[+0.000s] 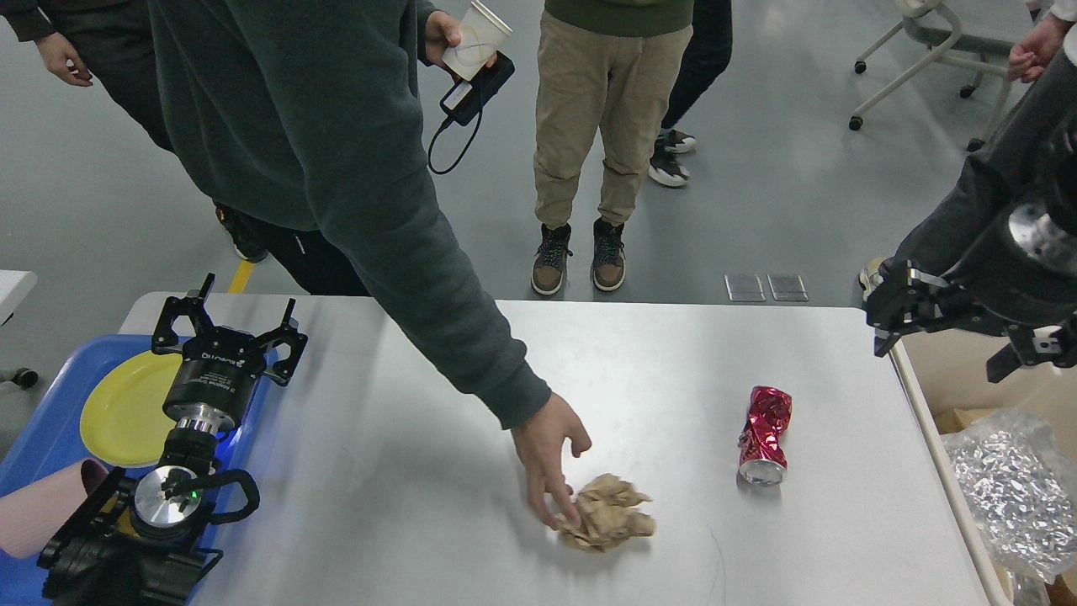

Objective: Tidy desktop
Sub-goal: 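Swing the right gripper back over the table toward the beige paper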

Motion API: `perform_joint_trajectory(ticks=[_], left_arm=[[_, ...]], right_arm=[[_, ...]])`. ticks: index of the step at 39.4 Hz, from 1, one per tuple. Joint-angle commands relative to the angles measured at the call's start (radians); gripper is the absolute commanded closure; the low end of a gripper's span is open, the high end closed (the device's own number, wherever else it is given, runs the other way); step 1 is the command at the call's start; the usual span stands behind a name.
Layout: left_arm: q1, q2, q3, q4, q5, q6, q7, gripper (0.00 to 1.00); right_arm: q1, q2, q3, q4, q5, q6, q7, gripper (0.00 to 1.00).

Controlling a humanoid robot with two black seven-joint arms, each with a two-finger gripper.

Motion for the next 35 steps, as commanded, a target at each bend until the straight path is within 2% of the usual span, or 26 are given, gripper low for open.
perform_joint_trajectory(ticks=[1,4,12,35], left_arm=[[0.000,-0.001,0.000,0.000,0.000,0.000,0.000,0.04],[0.000,0.000,0.000,0.000,0.000,0.000,0.000,0.04],[0.000,-0.001,0.000,0.000,0.000,0.000,0.000,0.04],[0.000,0.000,0.000,0.000,0.000,0.000,0.000,0.04]], right_arm=[[0.141,0.095,0.048,0.076,0.011,0.084,0.002,0.00],[0.224,0.118,0.097,0.134,0.015,0.118,0.003,0.00],[0.293,0.164,0.123,0.211,0.016,0.104,0.005,0.00],[0.288,0.163,0.133,0.219,0.048,0.086,0.005,0.00]])
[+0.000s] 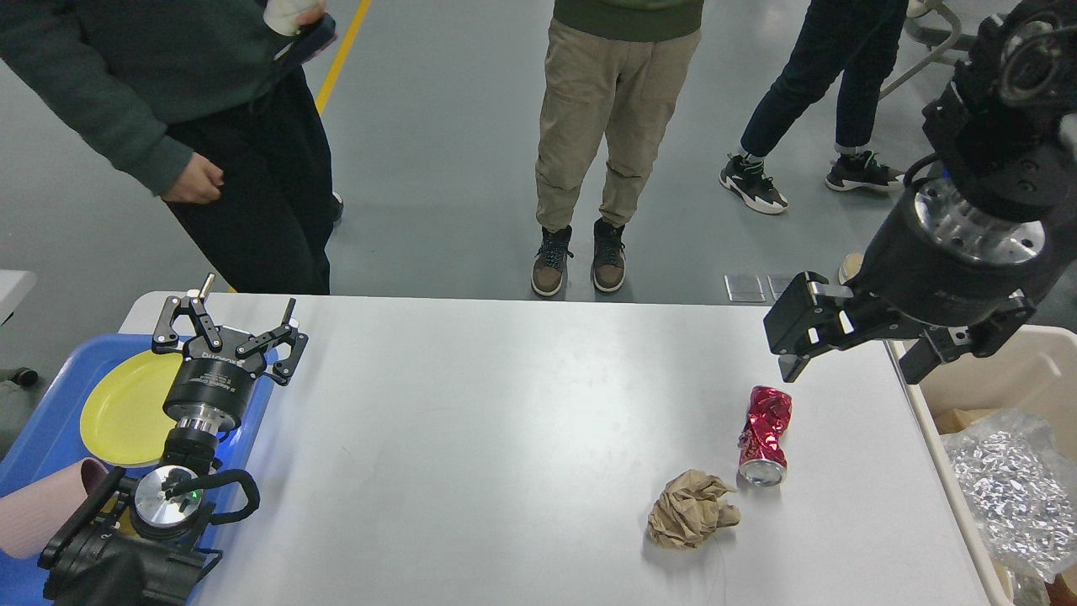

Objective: Tidy desktop
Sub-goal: 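Swing the right gripper back over the table toward the beige paper, then lower the right gripper onto the crumpled beige paper and grasp it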

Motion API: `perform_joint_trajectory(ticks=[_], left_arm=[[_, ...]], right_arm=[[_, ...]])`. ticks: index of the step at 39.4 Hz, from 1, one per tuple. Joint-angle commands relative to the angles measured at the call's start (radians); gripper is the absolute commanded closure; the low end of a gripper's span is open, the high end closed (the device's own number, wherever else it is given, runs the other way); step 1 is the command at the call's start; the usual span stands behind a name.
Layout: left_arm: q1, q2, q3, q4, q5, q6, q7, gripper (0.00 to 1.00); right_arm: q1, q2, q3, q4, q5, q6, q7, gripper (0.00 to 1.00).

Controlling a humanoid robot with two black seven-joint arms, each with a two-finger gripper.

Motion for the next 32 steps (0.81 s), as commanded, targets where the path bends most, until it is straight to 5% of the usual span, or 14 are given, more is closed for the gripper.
perform_joint_trajectory(ticks=[1,15,25,32], left_arm=[[0.000,0.001,0.000,0.000,0.000,0.000,0.000,0.04],[0.000,-0.001,0.000,0.000,0.000,0.000,0.000,0.04],[0.000,-0.001,0.000,0.000,0.000,-0.001,0.000,0.04],[0.000,0.001,0.000,0.000,0.000,-0.001,0.000,0.04]], right_arm=[[-0.009,-0.003,-0.005,-0.007,-0.003,-0.012,0.000,0.00],[-0.184,0.011,0.009,-0.015,0.003,-0.166,-0.001,0.02],[-0.498,0.092,0.081,-0.071,0.000,-0.482,-0.003,0.01],[-0.648,0.161,0.150,-0.154,0.002,-0.512,-0.005,0.00]])
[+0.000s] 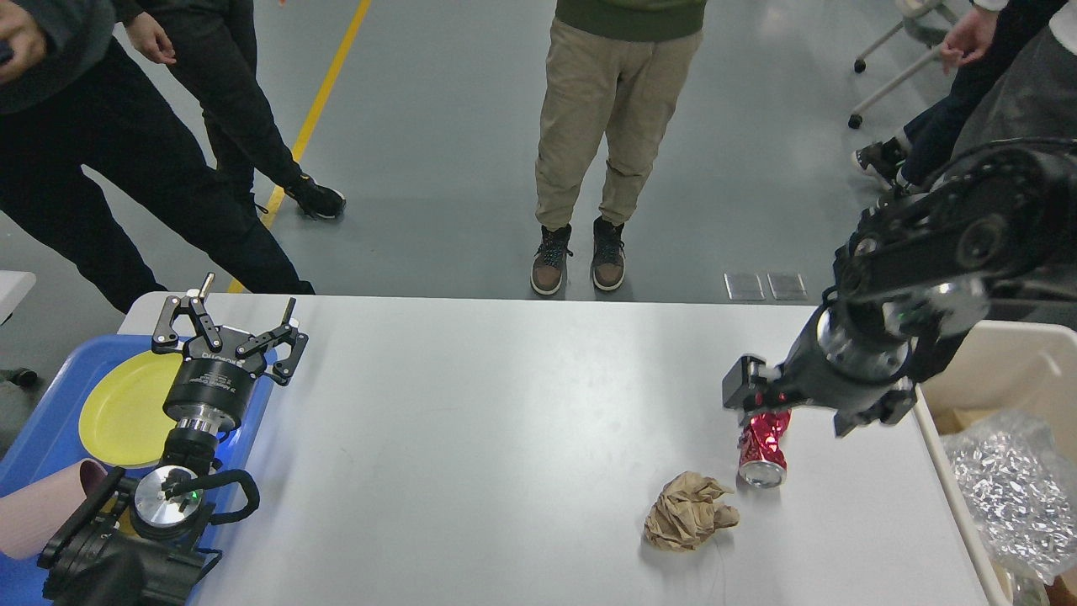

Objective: Tidy desktop
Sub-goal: 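Lower the right gripper onto the crumpled beige paper and grasp it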

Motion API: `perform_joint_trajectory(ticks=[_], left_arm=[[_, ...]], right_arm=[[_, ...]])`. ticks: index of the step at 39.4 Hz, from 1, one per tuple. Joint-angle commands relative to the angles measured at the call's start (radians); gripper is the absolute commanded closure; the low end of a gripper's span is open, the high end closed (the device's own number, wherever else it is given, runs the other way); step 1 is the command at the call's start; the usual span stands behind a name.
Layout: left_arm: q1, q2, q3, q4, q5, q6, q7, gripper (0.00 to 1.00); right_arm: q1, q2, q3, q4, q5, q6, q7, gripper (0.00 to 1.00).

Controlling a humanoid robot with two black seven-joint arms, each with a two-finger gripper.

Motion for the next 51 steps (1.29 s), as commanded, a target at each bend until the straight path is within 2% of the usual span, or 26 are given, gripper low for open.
perform_joint_trajectory(ticks=[1,6,10,12,28,30,32,33,41,45,47,51], left_arm=[[0.000,-0.001,0.000,0.000,0.000,-0.001,0.000,0.04],[0.000,-0.001,0.000,0.000,0.000,-0.001,0.000,0.04],[0.000,-0.001,0.000,0.000,0.000,-0.001,0.000,0.04],[0.000,-0.001,0.000,0.000,0.000,-0.001,0.000,0.04],[0.000,-0.001,0.000,0.000,0.000,-0.001,0.000,0.04],[0.000,-0.001,0.000,0.000,0.000,-0.001,0.000,0.04],[0.000,-0.001,0.000,0.000,0.000,-0.001,0.000,0.04],[0.000,-0.001,0.000,0.000,0.000,-0.001,0.000,0.04],[0.000,-0.001,0.000,0.000,0.000,-0.001,0.000,0.04],[0.000,-0.001,0.000,0.000,0.000,-0.001,0.000,0.04],[0.000,-0.001,0.000,0.000,0.000,-0.001,0.000,0.04],[0.000,0.001,0.000,0.000,0.000,-0.001,0.000,0.04]], right_arm=[[-0.131,0.049,0.058,-0.080,0.001,-0.029,-0.001,0.00],[-0.260,0.067,0.098,-0.180,0.000,-0.055,-0.007,0.00],[-0.361,0.104,0.099,-0.273,0.000,-0.080,-0.031,0.00],[-0.468,0.121,0.101,-0.368,0.000,-0.084,-0.047,0.00],[-0.687,0.202,0.130,-0.585,0.000,-0.087,-0.048,0.01],[-0.688,0.204,0.133,-0.586,0.000,-0.087,-0.048,0.05],[-0.688,0.204,0.156,-0.586,0.001,-0.087,-0.048,0.19],[-0.688,0.202,0.162,-0.586,0.001,-0.086,-0.048,0.21],[-0.694,0.202,0.167,-0.599,0.001,-0.087,-0.048,0.24],[-0.694,0.204,0.167,-0.595,0.001,-0.083,-0.048,0.34],[-0.694,0.204,0.167,-0.594,0.001,-0.078,-0.050,0.43],[-0.693,0.205,0.165,-0.589,0.000,-0.066,-0.060,0.71]])
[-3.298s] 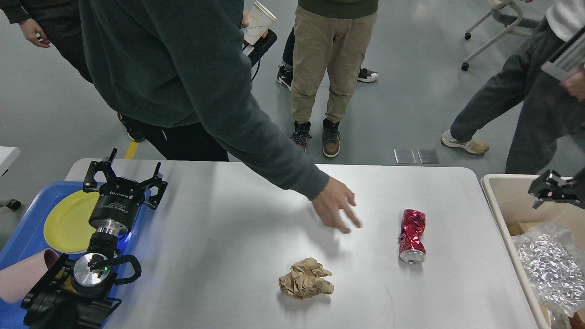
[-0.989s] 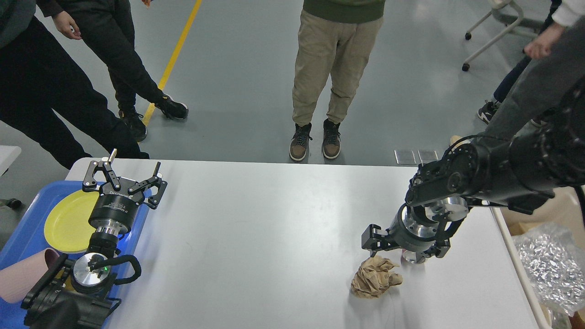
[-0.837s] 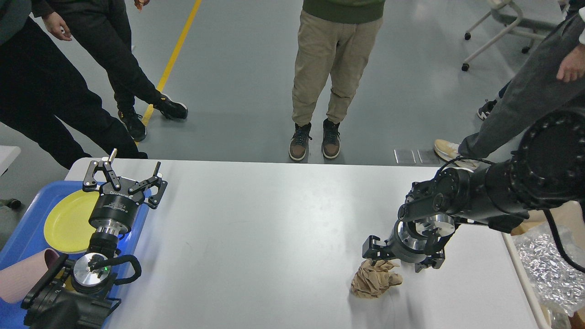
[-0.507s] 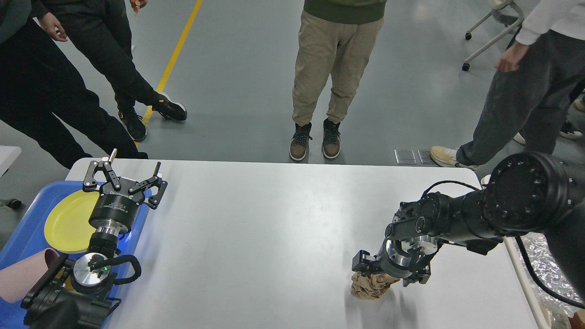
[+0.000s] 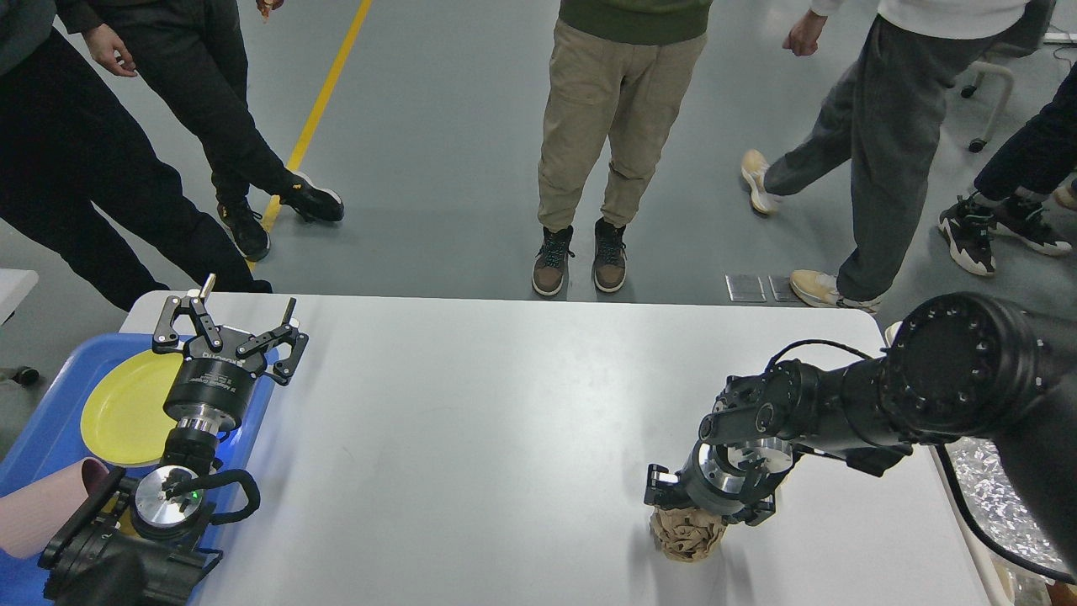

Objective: Tidy desktop
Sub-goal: 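Lower the right gripper onto the crumpled beige paper and grasp it, then lift the beige paper and drop it into the beige bin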

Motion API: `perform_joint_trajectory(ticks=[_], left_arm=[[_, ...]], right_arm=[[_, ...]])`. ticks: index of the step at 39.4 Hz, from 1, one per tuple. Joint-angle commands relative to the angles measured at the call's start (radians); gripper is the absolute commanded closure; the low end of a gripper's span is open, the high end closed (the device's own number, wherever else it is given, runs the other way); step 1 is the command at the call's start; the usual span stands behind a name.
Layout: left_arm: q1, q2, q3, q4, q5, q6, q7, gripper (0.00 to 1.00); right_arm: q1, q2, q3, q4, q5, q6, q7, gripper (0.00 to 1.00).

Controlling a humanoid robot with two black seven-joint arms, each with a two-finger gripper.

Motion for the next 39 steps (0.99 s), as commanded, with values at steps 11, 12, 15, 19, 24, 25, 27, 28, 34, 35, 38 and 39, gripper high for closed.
perform_joint_trajectory(ticks=[11,12,15,19,24,25,27,28,34,35,38,39], left_arm=[[0.000,0.000,0.000,0.000,0.000,0.000,0.000,0.04],[0.000,0.000,0.000,0.000,0.000,0.000,0.000,0.04],[0.000,0.000,0.000,0.000,0.000,0.000,0.000,0.04],[0.000,0.000,0.000,0.000,0.000,0.000,0.000,0.04],[0.000,0.000,0.000,0.000,0.000,0.000,0.000,0.04],[0.000,0.000,0.000,0.000,0.000,0.000,0.000,0.04],[0.000,0.000,0.000,0.000,0.000,0.000,0.000,0.04],[0.000,0.002,0.000,0.000,0.000,0.000,0.000,0.04],[0.000,0.000,0.000,0.000,0.000,0.000,0.000,0.04],[0.000,0.000,0.000,0.000,0.000,0.000,0.000,0.04],[0.000,0.000,0.000,0.000,0.000,0.000,0.000,0.04],[0.000,0.000,0.000,0.000,0.000,0.000,0.000,0.04]], right_arm=[[0.006,-0.001,0.009,0.019,0.000,0.002,-0.036,1.00],[0.008,-0.001,0.012,0.019,0.000,0.008,-0.034,1.00],[0.015,0.001,0.014,0.025,-0.001,0.040,-0.037,1.00],[0.028,-0.004,0.015,0.025,0.000,0.071,-0.034,1.00],[0.028,-0.005,0.015,0.023,0.000,0.065,-0.034,1.00],[0.028,-0.005,0.015,0.023,0.000,0.064,-0.034,1.00],[0.028,-0.005,0.015,0.023,0.002,0.061,-0.034,1.00],[0.028,-0.005,0.015,0.023,0.002,0.059,-0.034,1.00],[0.037,-0.007,0.022,0.028,0.013,0.061,-0.034,1.00],[0.043,-0.010,0.022,0.034,0.016,0.064,-0.034,1.00],[0.092,-0.033,0.020,0.075,0.028,0.079,-0.036,1.00],[0.118,-0.053,0.020,0.104,0.033,0.081,-0.036,1.00]])
